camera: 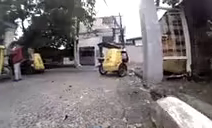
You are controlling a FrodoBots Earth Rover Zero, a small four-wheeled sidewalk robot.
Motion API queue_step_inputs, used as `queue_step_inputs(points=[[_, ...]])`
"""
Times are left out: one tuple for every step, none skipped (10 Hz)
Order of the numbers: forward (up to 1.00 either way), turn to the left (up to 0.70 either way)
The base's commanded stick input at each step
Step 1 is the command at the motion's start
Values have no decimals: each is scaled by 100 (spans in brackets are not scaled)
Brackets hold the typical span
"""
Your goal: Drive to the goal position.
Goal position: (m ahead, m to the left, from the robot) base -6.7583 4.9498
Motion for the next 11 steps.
queue_step_inputs(points=[[100, 27], [100, 27], [100, 27], [100, 27], [100, 27], [100, 27], [100, 27], [100, 27], [100, 27], [100, 27], [100, 27]])
